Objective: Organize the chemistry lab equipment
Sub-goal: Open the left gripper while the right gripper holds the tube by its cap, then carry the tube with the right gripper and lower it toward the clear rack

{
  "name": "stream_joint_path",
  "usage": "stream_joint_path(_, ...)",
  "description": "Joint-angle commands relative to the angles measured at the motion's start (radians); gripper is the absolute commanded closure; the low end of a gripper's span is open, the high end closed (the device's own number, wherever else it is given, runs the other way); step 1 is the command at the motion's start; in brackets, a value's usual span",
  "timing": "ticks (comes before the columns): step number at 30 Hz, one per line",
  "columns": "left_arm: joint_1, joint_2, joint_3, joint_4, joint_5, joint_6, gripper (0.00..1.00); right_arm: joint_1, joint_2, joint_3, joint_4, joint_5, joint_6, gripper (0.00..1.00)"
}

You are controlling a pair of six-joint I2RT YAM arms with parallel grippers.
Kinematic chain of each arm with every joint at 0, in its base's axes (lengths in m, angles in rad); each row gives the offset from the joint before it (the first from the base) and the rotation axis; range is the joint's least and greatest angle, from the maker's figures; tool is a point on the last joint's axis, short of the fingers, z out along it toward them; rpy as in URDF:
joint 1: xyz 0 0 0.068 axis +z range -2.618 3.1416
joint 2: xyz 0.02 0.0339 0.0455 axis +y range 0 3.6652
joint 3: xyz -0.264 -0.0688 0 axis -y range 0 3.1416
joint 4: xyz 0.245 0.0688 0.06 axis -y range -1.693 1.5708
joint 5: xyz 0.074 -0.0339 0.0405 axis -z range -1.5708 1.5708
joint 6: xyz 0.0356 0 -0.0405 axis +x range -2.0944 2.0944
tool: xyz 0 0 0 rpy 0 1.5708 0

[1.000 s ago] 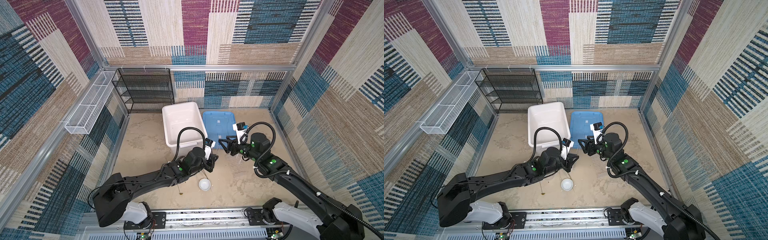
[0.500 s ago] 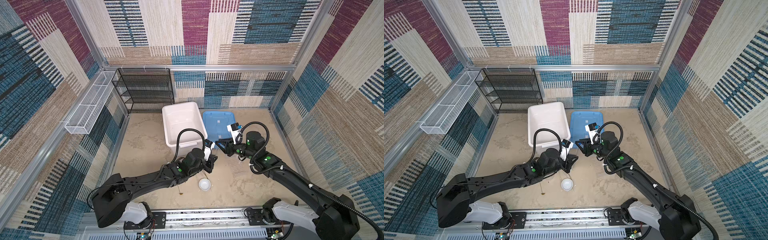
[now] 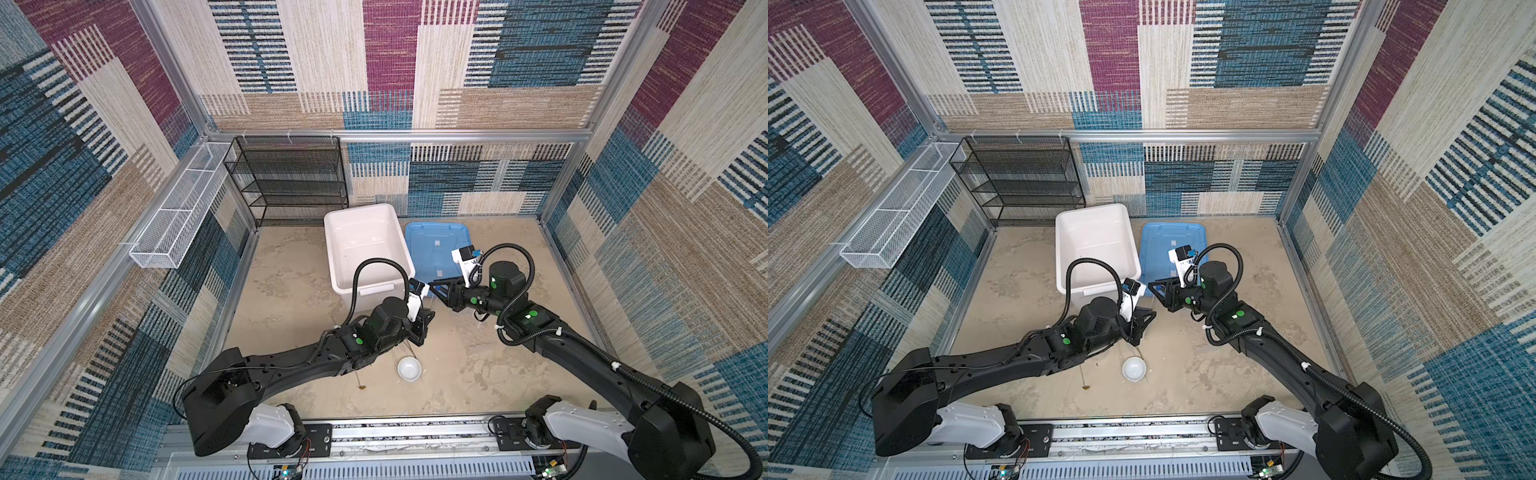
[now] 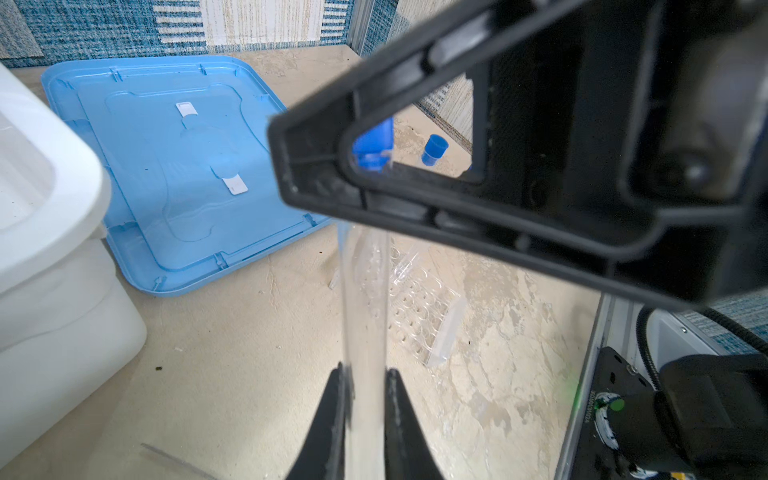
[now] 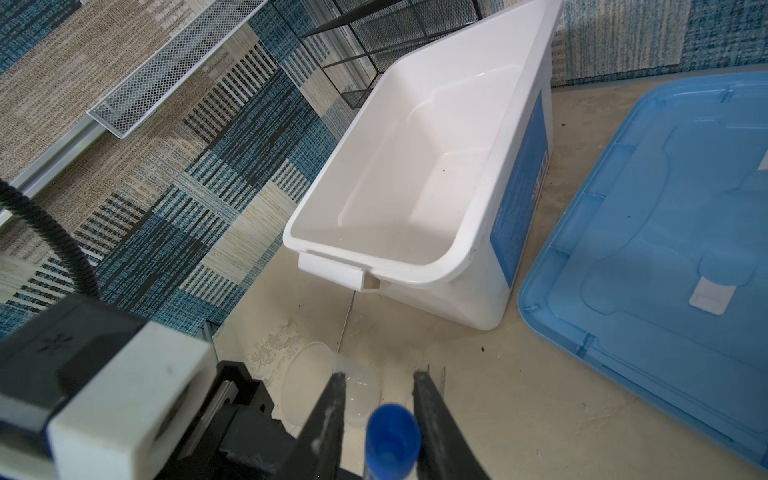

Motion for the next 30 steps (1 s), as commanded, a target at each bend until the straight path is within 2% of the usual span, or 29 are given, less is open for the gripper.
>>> stream_joint_path(1,-0.001,-0.003,-0.005,0.039,-0.013,0.017,0.86,-0.001,-0.006,-0.001,0.046,-0.007,0.026,0.74)
stream_joint_path(9,-0.002,-0.003,-0.008,0.044,-0.023,0.022,0.86,0.0,0.011,-0.003,0.055,-0.068,0.05,0.78)
stream_joint_path(18,-0.003,-0.001,-0.011,0.051,-0.024,0.014,0.85,-0.002,0.012,0.001,0.041,-0.047,0.055,0.84)
stream_joint_path(19,-0.002,0.0,-0.011,0.05,-0.021,0.013,0.82,-0.002,0.009,-0.003,0.047,-0.047,0.055,0.84)
stream_joint_path(23,-0.002,-0.003,-0.014,0.06,0.001,0.011,0.53,-0.002,-0.016,-0.018,0.055,0.002,0.039,0.86)
stream_joint_path(27,-0.002,-0.001,-0.013,0.072,0.01,-0.007,0.39,-0.002,-0.037,-0.029,0.053,0.029,0.015,0.87)
stream_joint_path(30,-0.002,-0.009,-0.011,0.081,0.022,-0.033,0.14,-0.002,-0.062,-0.034,0.038,0.073,-0.013,0.88)
